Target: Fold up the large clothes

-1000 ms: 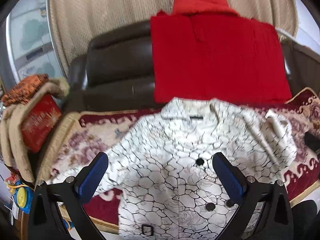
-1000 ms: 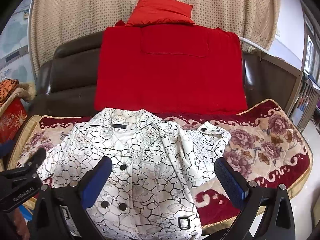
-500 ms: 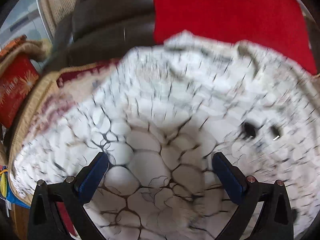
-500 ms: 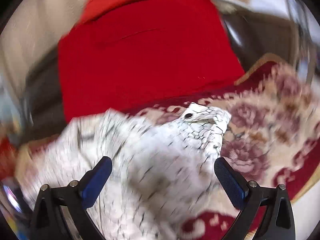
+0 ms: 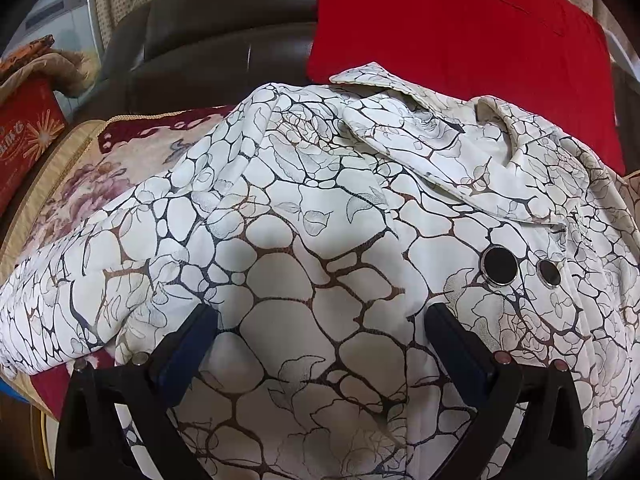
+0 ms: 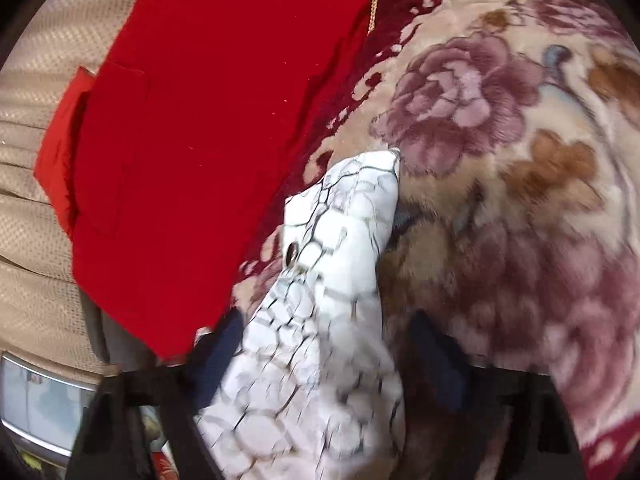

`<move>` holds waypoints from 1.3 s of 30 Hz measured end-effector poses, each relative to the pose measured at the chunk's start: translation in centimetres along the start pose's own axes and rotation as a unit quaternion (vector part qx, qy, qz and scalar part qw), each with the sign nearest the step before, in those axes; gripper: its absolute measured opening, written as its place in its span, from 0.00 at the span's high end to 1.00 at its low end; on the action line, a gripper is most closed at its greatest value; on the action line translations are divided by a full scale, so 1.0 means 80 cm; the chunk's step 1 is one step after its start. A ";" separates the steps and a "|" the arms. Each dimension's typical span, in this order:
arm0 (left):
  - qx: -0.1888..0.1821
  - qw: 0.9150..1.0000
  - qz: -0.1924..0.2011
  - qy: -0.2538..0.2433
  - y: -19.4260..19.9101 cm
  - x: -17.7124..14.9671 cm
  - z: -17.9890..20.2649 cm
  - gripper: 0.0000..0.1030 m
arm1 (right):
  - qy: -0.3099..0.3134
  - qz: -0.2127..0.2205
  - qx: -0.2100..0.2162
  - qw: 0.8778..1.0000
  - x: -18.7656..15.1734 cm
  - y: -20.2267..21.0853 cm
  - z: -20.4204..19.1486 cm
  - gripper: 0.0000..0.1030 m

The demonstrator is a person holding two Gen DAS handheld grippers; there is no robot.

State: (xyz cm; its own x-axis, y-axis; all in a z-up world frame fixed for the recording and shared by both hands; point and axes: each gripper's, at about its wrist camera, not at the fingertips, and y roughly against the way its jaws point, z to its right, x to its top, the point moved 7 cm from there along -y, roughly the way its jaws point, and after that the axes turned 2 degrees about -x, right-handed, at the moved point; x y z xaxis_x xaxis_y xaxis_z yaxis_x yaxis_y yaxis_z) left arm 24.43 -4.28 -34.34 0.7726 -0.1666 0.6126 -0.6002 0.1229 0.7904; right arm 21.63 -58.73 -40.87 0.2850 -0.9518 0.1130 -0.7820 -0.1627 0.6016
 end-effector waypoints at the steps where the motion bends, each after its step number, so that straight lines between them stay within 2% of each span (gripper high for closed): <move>1: 0.000 1.000 -0.001 0.000 0.000 0.000 0.000 0.00 | 0.001 -0.007 -0.002 1.000 0.001 -0.009 0.002 0.37; 2: 0.001 1.000 -0.003 -0.003 0.001 0.000 0.001 0.00 | 0.005 -0.018 -0.011 1.000 0.000 -0.021 0.005 0.54; 3: 0.000 1.000 -0.008 -0.005 0.001 0.001 0.001 0.00 | 0.011 -0.019 -0.026 0.999 0.000 -0.028 0.007 0.66; 5: -0.002 1.000 -0.026 -0.012 0.003 0.005 0.001 0.00 | 0.031 -0.012 -0.046 0.998 -0.002 -0.028 0.003 0.80; 6: 0.000 0.999 -0.028 -0.017 0.005 0.008 0.002 0.00 | 0.047 -0.008 -0.035 0.998 -0.005 -0.023 -0.009 0.84; 9: 0.030 0.999 0.013 -0.023 0.026 0.022 -0.006 0.00 | 0.102 0.021 0.022 0.994 -0.019 0.004 -0.057 0.86; 13: 0.051 0.996 0.073 0.001 0.059 0.039 -0.032 0.00 | 0.165 0.032 0.124 0.978 -0.066 0.049 -0.131 0.87; 17: 0.067 0.992 0.100 0.040 0.076 0.043 -0.070 0.00 | 0.251 0.024 0.193 0.948 -0.146 0.077 -0.207 0.87; 19: 0.073 0.991 0.096 0.060 0.077 0.040 -0.090 0.00 | 0.297 -0.008 0.226 0.928 -0.204 0.079 -0.245 0.87; 21: 0.083 0.989 0.091 0.084 0.077 0.036 -0.113 0.00 | 0.335 -0.032 0.229 0.914 -0.251 0.073 -0.265 0.87; 22: 0.085 0.988 0.092 0.094 0.078 0.034 -0.123 0.00 | 0.363 -0.059 0.224 0.903 -0.288 0.061 -0.276 0.87; 25: 0.093 0.984 0.098 0.119 0.087 0.029 -0.150 0.00 | 0.400 -0.125 0.189 0.888 -0.353 0.017 -0.279 0.83; 28: 0.079 0.982 0.098 0.141 0.091 0.026 -0.167 0.00 | 0.432 -0.232 0.133 0.862 -0.430 -0.026 -0.249 0.73; 29: 0.072 0.981 0.098 0.149 0.092 0.026 -0.170 0.00 | 0.438 -0.252 0.125 0.854 -0.442 -0.034 -0.239 0.61; 30: 0.060 0.981 0.097 0.156 0.091 0.028 -0.172 0.00 | 0.452 -0.274 0.114 0.841 -0.459 -0.036 -0.229 0.49; 31: 0.047 0.981 0.097 0.161 0.091 0.029 -0.172 0.00 | 0.469 -0.285 0.107 0.829 -0.472 -0.033 -0.223 0.24; 32: 0.037 0.981 0.096 0.165 0.090 0.031 -0.171 0.00 | 0.479 -0.282 0.107 0.825 -0.475 -0.031 -0.218 0.22; 33: 0.027 0.981 0.095 0.166 0.089 0.032 -0.168 0.00 | 0.490 -0.269 0.111 0.822 -0.474 -0.023 -0.214 0.22; 35: 0.006 0.982 0.092 0.166 0.087 0.033 -0.158 0.00 | 0.484 -0.245 0.122 0.831 -0.458 -0.010 -0.211 0.22; 37: -0.015 0.983 0.093 0.156 0.085 0.033 -0.141 0.00 | 0.450 -0.214 0.139 0.856 -0.424 0.004 -0.214 0.22; 39: -0.026 0.988 0.085 0.129 0.081 0.032 -0.118 0.00 | 0.415 -0.154 0.143 0.885 -0.375 0.021 -0.210 0.22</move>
State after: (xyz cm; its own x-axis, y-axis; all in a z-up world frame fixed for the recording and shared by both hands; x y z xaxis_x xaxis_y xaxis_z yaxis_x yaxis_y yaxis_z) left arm 24.50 5.33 -27.63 0.6920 0.1143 0.7128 -0.7200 0.1795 0.6703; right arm 21.06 -26.11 -29.98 0.7257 -0.3516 0.5914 -0.6704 -0.5543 0.4932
